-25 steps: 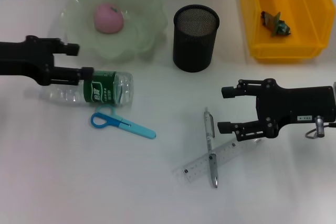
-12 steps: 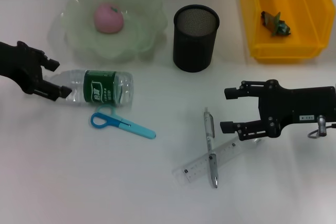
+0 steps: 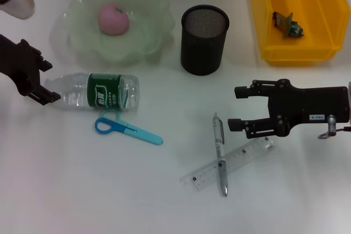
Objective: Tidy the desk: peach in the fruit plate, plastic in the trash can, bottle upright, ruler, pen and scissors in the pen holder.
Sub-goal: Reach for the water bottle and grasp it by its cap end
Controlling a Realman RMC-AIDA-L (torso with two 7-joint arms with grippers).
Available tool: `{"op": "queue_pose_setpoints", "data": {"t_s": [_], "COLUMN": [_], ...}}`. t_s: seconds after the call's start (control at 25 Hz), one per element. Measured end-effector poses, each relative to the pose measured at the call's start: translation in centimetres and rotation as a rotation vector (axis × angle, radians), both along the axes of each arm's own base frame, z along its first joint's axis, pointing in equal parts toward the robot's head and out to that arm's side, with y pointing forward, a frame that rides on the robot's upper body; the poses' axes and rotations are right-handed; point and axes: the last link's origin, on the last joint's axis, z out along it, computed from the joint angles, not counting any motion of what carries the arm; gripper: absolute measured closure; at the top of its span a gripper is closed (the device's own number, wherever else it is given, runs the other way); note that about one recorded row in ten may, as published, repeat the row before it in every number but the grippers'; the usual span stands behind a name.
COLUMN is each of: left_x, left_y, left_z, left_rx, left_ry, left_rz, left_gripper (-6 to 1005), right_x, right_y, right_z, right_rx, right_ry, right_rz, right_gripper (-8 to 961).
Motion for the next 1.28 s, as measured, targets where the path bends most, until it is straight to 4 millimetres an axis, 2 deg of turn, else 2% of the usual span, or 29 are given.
{"op": "queue_pose_setpoints", "data": {"t_s": [0.32,0.8,1.28], "left_x": [0.2,-0.6,-1.0], "left_y": [0.2,0.8,1.0], "left_z": [-0.9,-2.7,-3.4], "left_rx": [-0.039,-0.057,-0.047], "left_ry": [0.040,0.109,0.128], "left_rz": [-0.038,-0.064,-0.084], "left_gripper": [274,275,383], "right_x": [-0.2,-0.2,0.0], "right_y": [0.3,0.3,0.2], "right_z": [-0.3,-0.3,-0.2], "right_rx": [0.007,0.009,0.006], "right_ry": [0.003,0.013,0.014], "right_rz": [-0.021,-0.038,-0.053], "right_gripper": [119,120,119]}}
